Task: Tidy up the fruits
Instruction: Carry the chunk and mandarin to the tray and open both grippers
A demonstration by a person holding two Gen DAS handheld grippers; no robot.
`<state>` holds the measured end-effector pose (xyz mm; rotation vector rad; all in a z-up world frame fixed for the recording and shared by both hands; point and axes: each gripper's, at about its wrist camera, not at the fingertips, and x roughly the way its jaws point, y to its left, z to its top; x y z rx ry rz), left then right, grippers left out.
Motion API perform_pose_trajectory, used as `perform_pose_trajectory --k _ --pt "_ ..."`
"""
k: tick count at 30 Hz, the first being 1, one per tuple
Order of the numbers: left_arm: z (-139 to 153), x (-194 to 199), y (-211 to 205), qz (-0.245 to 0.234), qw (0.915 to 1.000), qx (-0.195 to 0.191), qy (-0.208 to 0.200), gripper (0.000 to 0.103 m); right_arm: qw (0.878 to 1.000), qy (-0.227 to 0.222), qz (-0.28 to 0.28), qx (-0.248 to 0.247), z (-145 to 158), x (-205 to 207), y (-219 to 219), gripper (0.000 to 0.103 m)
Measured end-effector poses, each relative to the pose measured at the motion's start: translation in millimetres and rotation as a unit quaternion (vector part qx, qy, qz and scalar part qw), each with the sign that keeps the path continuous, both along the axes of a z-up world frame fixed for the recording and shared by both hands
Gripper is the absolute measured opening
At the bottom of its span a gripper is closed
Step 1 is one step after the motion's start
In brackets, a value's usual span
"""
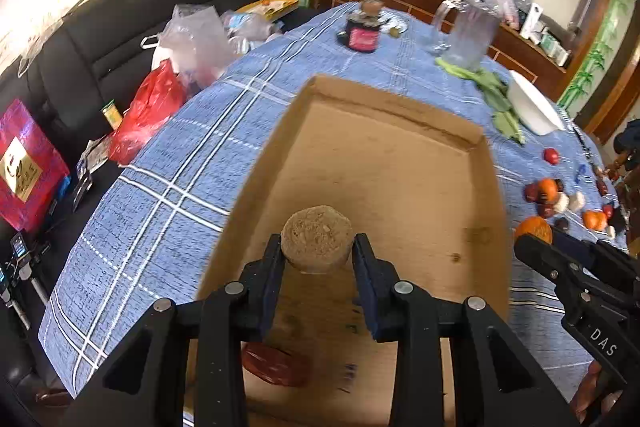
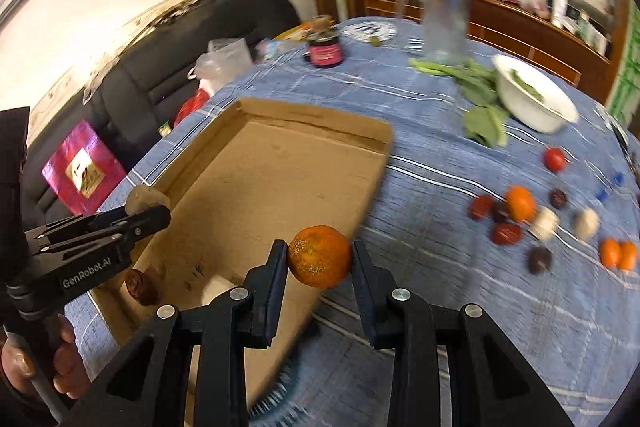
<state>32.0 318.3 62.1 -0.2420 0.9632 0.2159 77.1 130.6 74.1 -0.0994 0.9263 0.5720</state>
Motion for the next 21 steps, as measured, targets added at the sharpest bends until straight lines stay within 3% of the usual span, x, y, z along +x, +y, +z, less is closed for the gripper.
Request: perform_pose_trajectory --k 9,21 --pt "-19 13 12 0.0 0.9998 0.002 0.019 0.033 0.999 0.023 0.031 -0.022 -27 23 49 0.035" --pt "-34 22 11 -0.007 0.9992 -0.005 0.039 0.033 0.998 0.035 0.03 -0.037 -46 26 60 0.035"
